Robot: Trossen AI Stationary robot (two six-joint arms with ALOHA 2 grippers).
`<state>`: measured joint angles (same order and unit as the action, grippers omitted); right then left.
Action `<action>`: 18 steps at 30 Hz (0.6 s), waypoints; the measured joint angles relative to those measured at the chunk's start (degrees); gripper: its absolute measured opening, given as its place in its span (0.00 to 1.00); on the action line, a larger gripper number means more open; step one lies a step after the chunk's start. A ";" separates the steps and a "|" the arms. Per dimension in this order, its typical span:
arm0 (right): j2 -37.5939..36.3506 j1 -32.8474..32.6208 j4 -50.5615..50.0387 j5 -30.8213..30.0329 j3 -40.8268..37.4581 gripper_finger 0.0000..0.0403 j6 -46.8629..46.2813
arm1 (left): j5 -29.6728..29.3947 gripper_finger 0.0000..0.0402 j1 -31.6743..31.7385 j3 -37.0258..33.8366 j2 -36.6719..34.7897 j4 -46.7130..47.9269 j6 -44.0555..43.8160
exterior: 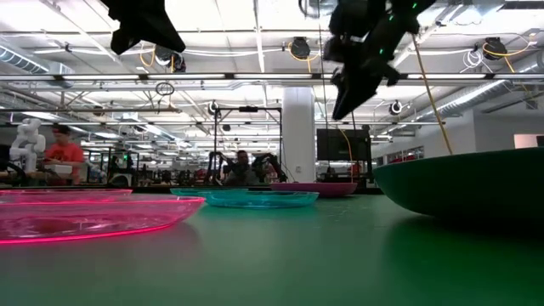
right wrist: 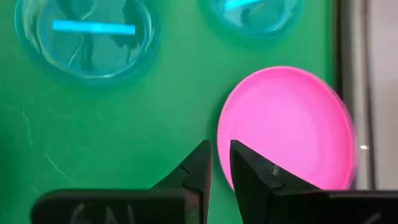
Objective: Stack plastic plates
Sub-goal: Stack the pink plate on top of black plate
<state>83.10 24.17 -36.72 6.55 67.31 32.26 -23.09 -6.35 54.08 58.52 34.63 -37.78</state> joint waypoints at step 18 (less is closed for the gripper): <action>17.12 4.44 6.83 1.71 0.00 0.41 6.17 | -0.42 0.00 0.00 -0.02 6.01 1.57 -0.52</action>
<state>100.22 28.62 -29.89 8.26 67.31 38.44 -23.52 -6.35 54.06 64.53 36.21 -38.30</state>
